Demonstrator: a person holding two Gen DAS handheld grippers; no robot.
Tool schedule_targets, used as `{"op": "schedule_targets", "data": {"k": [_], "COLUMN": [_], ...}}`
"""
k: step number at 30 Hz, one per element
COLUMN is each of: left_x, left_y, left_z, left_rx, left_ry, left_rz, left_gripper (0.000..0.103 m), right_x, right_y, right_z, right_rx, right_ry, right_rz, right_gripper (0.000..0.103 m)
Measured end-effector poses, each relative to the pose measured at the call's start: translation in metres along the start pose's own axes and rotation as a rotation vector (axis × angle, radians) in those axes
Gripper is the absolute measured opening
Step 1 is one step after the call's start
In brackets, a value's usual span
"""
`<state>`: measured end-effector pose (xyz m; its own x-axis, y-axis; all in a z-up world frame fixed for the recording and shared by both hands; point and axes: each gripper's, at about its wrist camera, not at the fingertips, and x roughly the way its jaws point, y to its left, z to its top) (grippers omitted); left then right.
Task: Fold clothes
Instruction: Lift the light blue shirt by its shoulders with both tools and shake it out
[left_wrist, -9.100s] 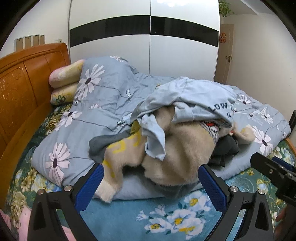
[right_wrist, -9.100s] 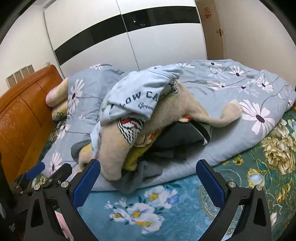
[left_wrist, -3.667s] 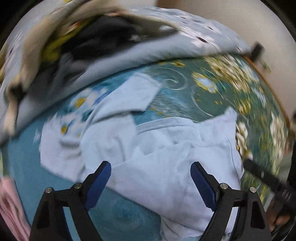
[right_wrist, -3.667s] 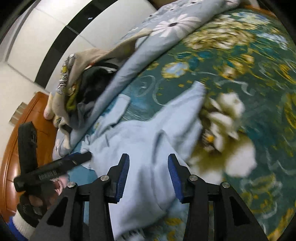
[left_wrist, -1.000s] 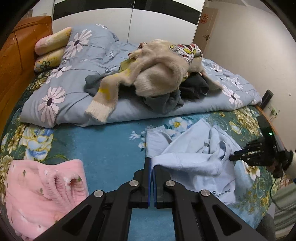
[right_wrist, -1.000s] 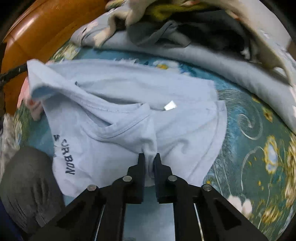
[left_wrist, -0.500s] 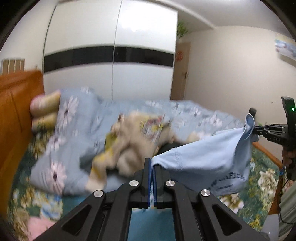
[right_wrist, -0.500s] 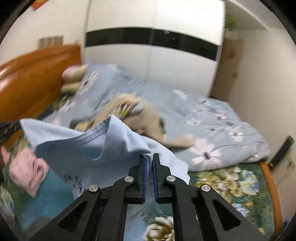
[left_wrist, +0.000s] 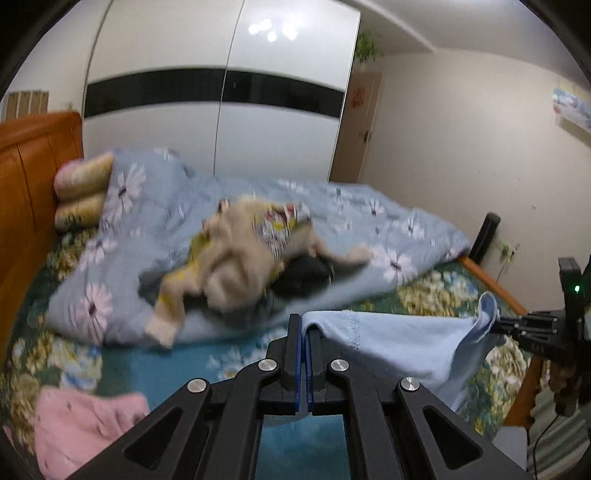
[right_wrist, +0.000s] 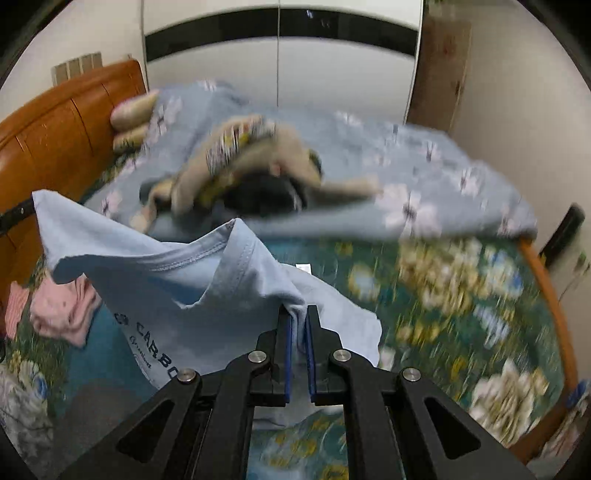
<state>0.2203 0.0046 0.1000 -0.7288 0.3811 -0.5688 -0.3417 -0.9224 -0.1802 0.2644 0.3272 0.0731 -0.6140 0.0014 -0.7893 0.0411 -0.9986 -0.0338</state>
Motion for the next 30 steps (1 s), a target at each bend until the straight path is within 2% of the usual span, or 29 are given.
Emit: {"op": "schedule_targets", "data": {"k": [3, 9, 15, 18, 20, 23, 26, 30], "left_x": [0.012, 0.034, 0.051, 0.059, 0.061, 0.055, 0.039, -0.001], "left_y": [-0.012, -0.021, -0.014, -0.003, 0.002, 0.004, 0.000, -0.024], "left_z": [-0.019, -0.048, -0.065, -0.069, -0.068, -0.052, -0.024, 0.023], "left_rx": [0.019, 0.073, 0.088, 0.067, 0.053, 0.036, 0.031, 0.075], "left_ry": [0.041, 0.110, 0.164, 0.184, 0.187, 0.147, 0.076, -0.057], "left_rz": [0.001, 0.017, 0.038, 0.054, 0.065, 0.066, 0.052, 0.001], "left_gripper": [0.002, 0.002, 0.002, 0.002, 0.002, 0.002, 0.002, 0.002], "right_x": [0.026, 0.067, 0.090, 0.091, 0.088, 0.069, 0.024, -0.061], "right_y": [-0.003, 0.000, 0.010, 0.018, 0.017, 0.008, -0.005, -0.020], "right_z": [-0.033, -0.091, -0.118, -0.118, -0.112, -0.085, -0.044, 0.012], "right_rx": [0.032, 0.091, 0.095, 0.061, 0.069, 0.098, 0.123, 0.147], "right_ry": [0.076, 0.158, 0.214, 0.198, 0.175, 0.084, -0.059, -0.272], "right_rz": [0.028, 0.110, 0.172, 0.149, 0.136, 0.078, 0.008, -0.089], "right_gripper": [0.008, 0.008, 0.008, 0.006, 0.004, 0.003, 0.003, 0.003]}}
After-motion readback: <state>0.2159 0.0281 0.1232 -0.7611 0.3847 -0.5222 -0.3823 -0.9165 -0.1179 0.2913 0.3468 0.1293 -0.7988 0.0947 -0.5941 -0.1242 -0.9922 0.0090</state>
